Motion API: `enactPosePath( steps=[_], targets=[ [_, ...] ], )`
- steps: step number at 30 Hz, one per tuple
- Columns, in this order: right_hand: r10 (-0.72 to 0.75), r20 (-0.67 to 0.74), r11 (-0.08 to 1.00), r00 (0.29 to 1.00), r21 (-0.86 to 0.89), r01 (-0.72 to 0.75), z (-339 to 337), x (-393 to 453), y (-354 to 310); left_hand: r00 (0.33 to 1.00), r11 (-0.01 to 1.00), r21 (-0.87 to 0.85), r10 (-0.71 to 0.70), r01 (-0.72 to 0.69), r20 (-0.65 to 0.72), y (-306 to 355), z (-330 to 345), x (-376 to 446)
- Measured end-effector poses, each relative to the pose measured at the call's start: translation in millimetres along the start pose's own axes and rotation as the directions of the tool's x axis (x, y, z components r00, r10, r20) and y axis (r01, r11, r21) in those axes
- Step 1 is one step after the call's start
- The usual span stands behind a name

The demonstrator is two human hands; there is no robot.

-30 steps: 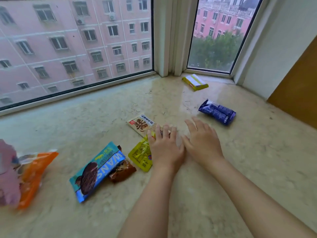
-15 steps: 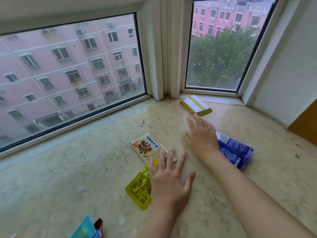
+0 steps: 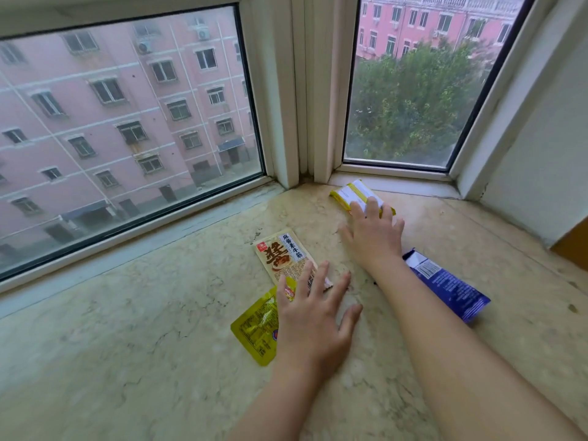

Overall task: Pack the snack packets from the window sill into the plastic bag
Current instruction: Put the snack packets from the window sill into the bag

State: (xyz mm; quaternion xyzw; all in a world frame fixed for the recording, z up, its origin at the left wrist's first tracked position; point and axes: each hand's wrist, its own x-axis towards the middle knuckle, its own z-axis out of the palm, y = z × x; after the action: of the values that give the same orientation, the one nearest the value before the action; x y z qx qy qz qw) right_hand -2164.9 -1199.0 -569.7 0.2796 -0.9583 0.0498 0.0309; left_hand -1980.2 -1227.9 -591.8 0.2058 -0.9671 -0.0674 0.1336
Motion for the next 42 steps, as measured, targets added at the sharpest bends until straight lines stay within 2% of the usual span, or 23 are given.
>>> enactPosePath(
  steps=[4,8,11,16,20,29,33,37,42],
  targets=[
    [0.031,-0.023,1.000,0.999,0.008,-0.030,-2.7,-8.9,0.9,1.000,1.000,0.002,0.004,-0.004,0.001,0.0,1.2,4.1],
    [0.020,0.035,1.000,0.999,0.001,-0.020,-4.9,-21.8,0.0,1.000,1.000,0.001,0.015,-0.015,-0.007,0.3,1.2,6.7],
    [0.004,0.015,1.000,1.000,-0.015,-0.003,-2.7,-53.3,-3.5,1.000,1.000,-0.025,-0.003,0.003,0.027,1.1,-2.7,11.1],
    [0.063,-0.020,0.997,0.998,0.041,-0.062,3.5,-114.1,-9.6,0.997,0.989,-0.124,-0.076,0.075,-0.003,1.9,-4.7,15.2],
    [0.084,-0.068,0.996,0.994,0.037,-0.081,3.0,-151.3,-21.8,0.993,0.986,-0.126,-0.113,0.108,-0.033,2.5,-5.7,-0.4],
    [-0.017,-0.127,1.000,0.992,0.021,0.019,0.5,-251.4,-49.5,0.986,0.981,-0.132,-0.153,0.143,-0.068,-2.8,-32.5,-117.4],
    [-0.020,-0.059,0.999,0.998,0.037,0.022,-4.6,-310.0,-69.2,0.986,0.980,-0.135,-0.156,0.146,-0.062,-11.9,-49.8,-177.7],
    [-0.024,-0.050,1.000,0.998,0.004,0.024,-11.8,-368.7,-86.8,0.984,0.980,-0.139,-0.153,0.139,-0.092,-19.5,-63.1,-231.0],
    [-0.099,-0.166,0.994,0.981,-0.062,0.090,-17.8,-440.8,-98.0,0.983,0.991,-0.120,-0.079,0.060,-0.168,-29.5,-74.2,-298.0]
  ],
)
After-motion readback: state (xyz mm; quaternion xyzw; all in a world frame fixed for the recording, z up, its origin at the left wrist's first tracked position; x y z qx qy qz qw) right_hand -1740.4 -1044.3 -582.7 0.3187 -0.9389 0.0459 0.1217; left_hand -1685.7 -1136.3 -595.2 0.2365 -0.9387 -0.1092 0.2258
